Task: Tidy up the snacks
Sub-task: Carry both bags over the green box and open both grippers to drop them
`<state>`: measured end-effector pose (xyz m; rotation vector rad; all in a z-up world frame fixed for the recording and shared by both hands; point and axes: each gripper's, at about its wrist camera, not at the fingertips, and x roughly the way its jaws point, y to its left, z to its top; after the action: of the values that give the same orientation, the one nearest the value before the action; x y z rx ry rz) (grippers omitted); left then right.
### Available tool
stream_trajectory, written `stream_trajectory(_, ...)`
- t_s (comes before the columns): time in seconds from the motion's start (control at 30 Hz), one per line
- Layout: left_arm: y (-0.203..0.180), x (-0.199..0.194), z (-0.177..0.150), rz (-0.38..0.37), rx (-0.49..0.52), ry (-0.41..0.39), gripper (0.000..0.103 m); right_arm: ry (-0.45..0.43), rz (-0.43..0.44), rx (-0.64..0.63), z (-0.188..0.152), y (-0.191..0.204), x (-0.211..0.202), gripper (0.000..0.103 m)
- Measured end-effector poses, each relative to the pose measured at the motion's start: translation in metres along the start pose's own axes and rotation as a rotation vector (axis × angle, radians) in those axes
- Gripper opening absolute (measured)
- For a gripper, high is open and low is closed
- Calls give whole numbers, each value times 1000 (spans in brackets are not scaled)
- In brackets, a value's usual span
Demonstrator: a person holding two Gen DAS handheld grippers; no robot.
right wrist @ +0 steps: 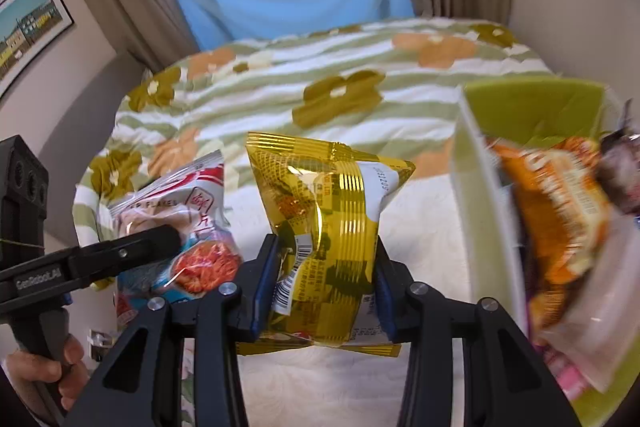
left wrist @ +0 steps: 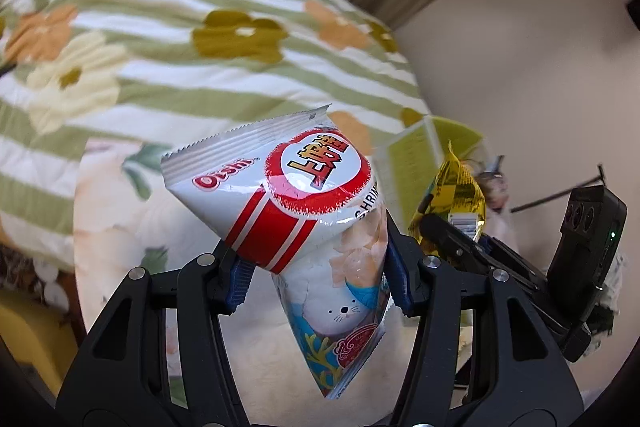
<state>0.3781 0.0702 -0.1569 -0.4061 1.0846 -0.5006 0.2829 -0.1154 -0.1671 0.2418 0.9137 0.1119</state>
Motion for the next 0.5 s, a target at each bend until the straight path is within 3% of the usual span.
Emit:
stream_trajectory(0.23, -66, -4, 19, -72, 98, -25, 52, -85, -34, 29, 12, -18, -57, 40)
stream_trajectory(0.5, -169, 46, 34, -133, 143, -39, 52, -160, -74, 5, 31, -88, -110, 40)
